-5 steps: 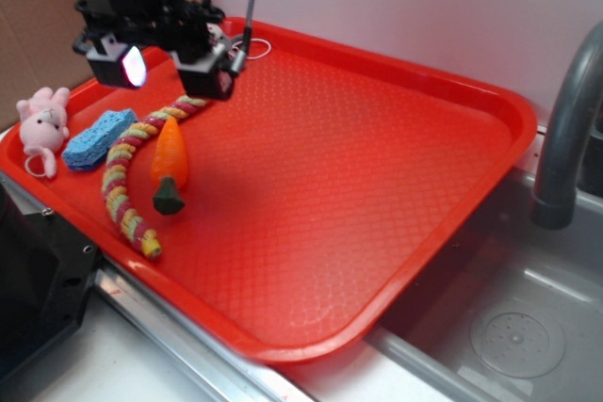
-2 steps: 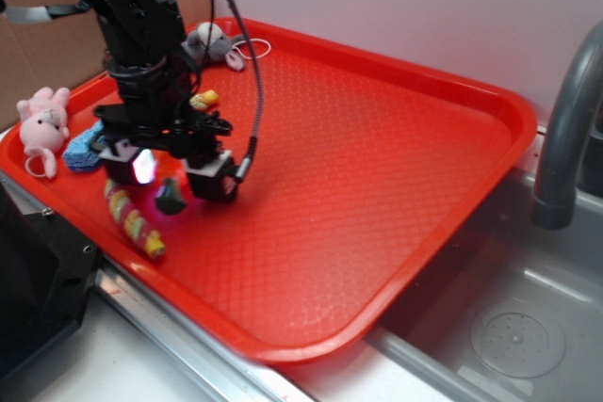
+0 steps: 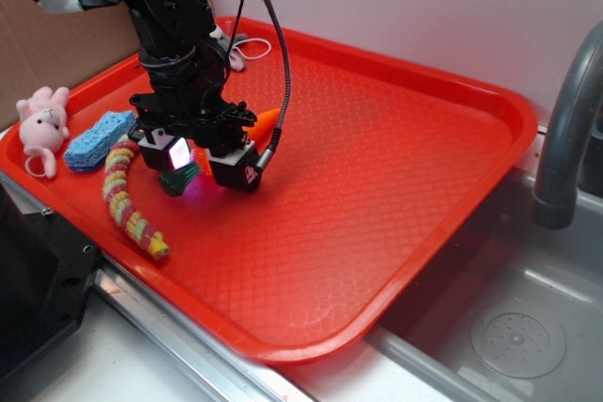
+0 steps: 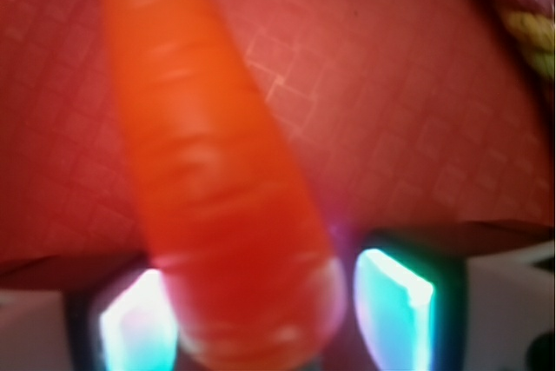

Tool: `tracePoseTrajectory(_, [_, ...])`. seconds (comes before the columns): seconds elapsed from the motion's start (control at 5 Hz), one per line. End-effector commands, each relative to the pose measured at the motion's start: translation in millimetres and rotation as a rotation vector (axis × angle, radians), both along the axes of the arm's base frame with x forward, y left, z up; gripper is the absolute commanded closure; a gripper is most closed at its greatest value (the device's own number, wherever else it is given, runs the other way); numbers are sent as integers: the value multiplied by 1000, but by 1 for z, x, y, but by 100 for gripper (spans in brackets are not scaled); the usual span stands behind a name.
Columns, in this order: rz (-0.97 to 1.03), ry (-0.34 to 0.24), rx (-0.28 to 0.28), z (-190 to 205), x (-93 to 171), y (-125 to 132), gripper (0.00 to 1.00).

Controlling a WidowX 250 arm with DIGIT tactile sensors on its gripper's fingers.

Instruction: Grab the carrot.

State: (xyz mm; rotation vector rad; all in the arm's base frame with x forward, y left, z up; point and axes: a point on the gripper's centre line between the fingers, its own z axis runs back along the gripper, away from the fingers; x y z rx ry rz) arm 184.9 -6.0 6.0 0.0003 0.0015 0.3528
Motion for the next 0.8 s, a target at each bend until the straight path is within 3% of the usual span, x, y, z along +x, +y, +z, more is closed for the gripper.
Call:
tracePoseTrajectory(0.0, [-223,-12,-24,51,4,8,100])
tracePoseTrajectory(0.2, [-330,-48,-70,101,9,3,100])
tracePoseTrajectory(0.6, [-442,-93,-11,201,29,-33,100])
